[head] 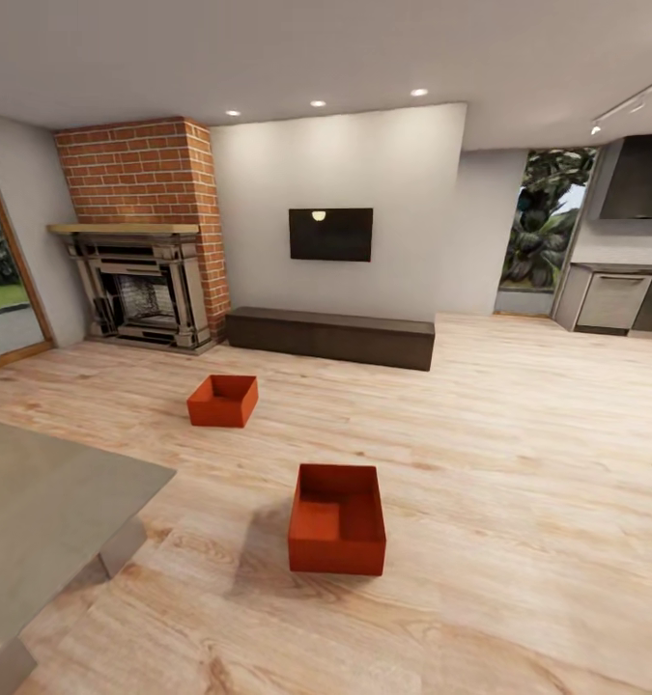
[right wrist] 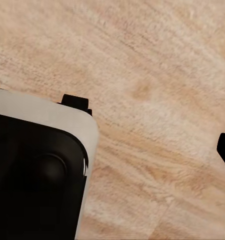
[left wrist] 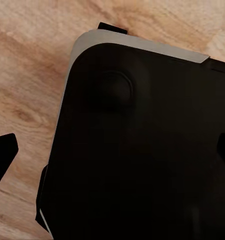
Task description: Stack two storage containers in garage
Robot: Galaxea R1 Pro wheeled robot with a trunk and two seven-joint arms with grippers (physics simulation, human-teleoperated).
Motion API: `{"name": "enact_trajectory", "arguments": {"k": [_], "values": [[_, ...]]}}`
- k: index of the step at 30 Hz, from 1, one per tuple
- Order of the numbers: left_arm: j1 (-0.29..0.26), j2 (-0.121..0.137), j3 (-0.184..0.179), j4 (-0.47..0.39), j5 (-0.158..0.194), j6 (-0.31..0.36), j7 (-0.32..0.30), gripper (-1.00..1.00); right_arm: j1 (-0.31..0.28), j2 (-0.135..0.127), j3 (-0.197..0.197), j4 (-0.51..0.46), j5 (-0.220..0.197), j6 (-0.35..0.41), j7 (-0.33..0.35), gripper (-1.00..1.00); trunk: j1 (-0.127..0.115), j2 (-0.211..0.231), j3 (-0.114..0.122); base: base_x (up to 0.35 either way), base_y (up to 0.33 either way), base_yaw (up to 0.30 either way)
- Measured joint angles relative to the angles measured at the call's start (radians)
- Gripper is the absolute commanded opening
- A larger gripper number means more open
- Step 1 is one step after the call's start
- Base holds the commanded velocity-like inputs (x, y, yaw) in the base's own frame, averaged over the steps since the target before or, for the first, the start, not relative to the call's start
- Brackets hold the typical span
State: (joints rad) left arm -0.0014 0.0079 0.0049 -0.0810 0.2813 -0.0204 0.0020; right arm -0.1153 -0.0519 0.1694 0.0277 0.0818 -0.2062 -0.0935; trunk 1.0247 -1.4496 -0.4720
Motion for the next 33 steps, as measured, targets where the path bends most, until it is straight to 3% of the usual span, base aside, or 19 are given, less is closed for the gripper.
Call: {"name": "enact_trajectory", "arguments": {"k": [33], "values": [[0.0, 0.001, 0.0, 0.0, 0.001, -0.001, -0.001, 1.0, 0.0, -0.002, 0.0, 0.0, 0.0, 0.0, 0.0, 1.0, 0.0, 0.0, 0.0, 0.303, 0.0, 0.0]]}}
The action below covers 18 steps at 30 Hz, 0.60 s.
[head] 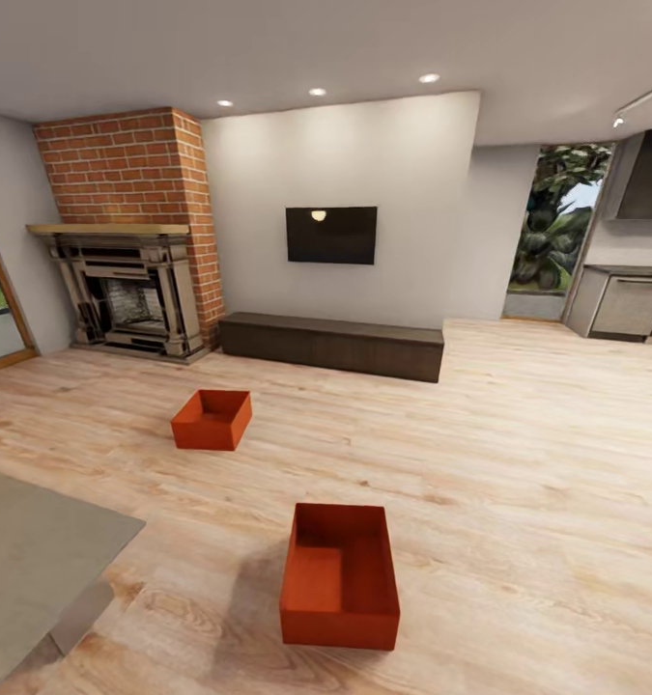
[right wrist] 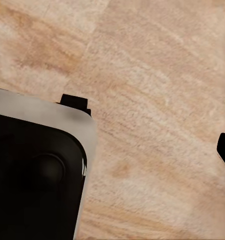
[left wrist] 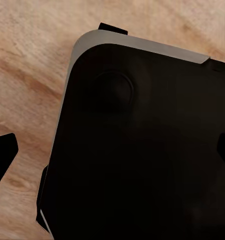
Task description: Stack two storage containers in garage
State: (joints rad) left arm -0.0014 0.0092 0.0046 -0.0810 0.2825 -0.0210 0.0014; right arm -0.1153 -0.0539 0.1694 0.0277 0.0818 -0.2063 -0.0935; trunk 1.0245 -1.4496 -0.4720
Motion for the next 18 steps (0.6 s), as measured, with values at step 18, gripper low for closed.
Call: {"name": "enact_trajectory", "arguments": {"k": [18], "values": [[0.0, 0.0, 0.0, 0.0, 0.0, 0.0, 0.0, 1.0, 0.0, 0.002, -0.003, 0.0, 0.001, -0.003, 0.0, 1.0, 0.0, 0.0, 0.0, 0.29, 0.0, 0.0]]}}
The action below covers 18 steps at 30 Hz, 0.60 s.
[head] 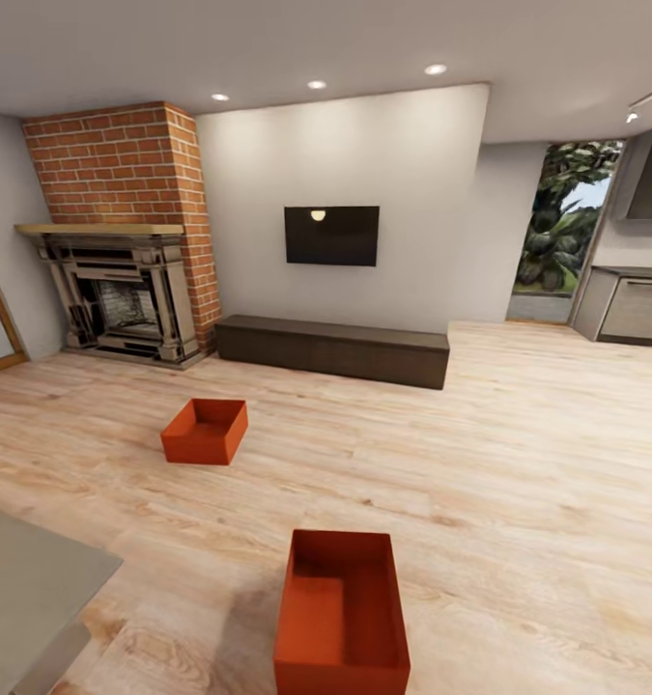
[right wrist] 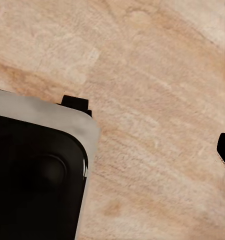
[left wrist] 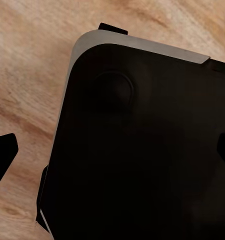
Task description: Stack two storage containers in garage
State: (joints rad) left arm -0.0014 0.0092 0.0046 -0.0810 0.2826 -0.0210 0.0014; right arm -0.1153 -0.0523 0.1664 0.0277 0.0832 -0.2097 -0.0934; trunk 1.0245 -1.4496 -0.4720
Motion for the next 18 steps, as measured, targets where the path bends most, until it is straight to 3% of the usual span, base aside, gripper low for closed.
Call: {"name": "enact_trajectory", "arguments": {"k": [18], "values": [[0.0, 0.0, 0.0, 0.0, 0.0, 0.001, 0.0, 1.0, 0.0, -0.004, 0.002, 0.0, 0.0, 0.003, 0.001, 1.0, 0.0, 0.0, 0.0, 0.266, 0.0, 0.0]]}}
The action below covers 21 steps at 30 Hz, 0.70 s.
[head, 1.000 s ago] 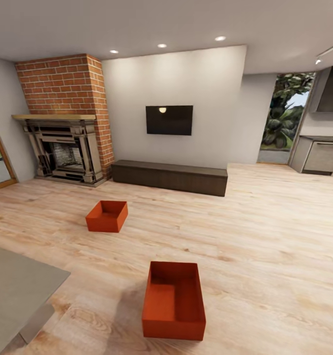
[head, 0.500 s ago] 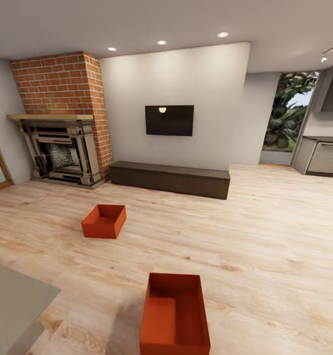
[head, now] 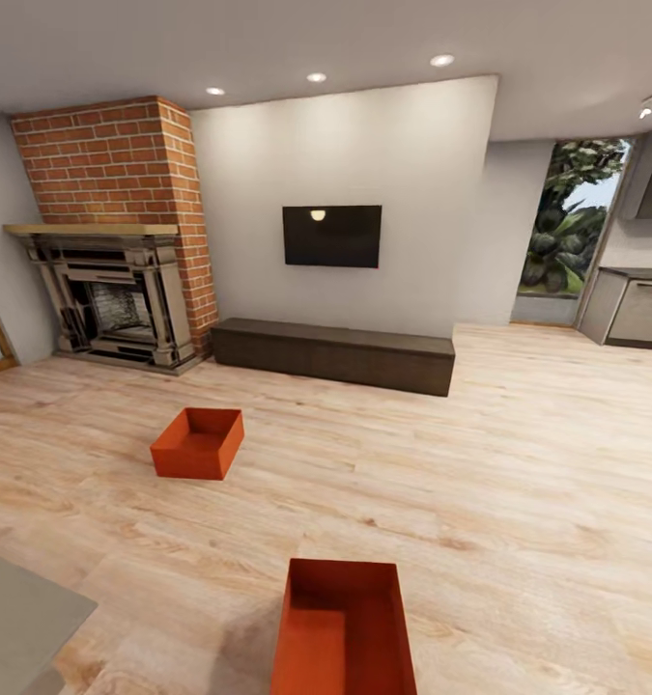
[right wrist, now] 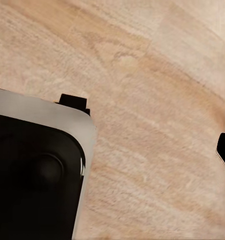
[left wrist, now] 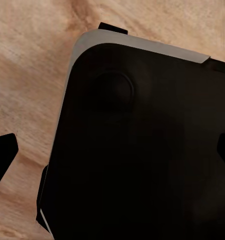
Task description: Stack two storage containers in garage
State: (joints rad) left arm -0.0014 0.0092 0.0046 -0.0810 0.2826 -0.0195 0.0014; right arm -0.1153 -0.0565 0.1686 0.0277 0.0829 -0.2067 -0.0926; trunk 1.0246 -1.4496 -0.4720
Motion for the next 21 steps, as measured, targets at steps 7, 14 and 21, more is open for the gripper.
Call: {"name": "enact_trajectory", "arguments": {"k": [7, 14, 21], "values": [[0.0, -0.001, 0.0, 0.0, -0.001, 0.0, 0.0, 1.0, 0.0, -0.001, 0.0, 0.0, 0.0, 0.0, -0.001, 1.0, 0.0, 0.0, 0.0, 0.187, 0.0, 0.0], [0.0, -0.002, 0.002, -0.001, 0.0, -0.001, 0.001, 1.0, 0.0, -0.001, 0.001, 0.0, -0.001, 0.0, -0.001, 1.0, 0.0, 0.0, 0.0, 0.034, 0.0, 0.0], [0.0, -0.002, 0.0, 0.0, -0.001, -0.001, 0.0, 1.0, 0.0, 0.001, 0.0, 0.0, -0.001, 0.0, -0.001, 1.0, 0.0, 0.0, 0.0, 0.281, 0.0, 0.0]]}}
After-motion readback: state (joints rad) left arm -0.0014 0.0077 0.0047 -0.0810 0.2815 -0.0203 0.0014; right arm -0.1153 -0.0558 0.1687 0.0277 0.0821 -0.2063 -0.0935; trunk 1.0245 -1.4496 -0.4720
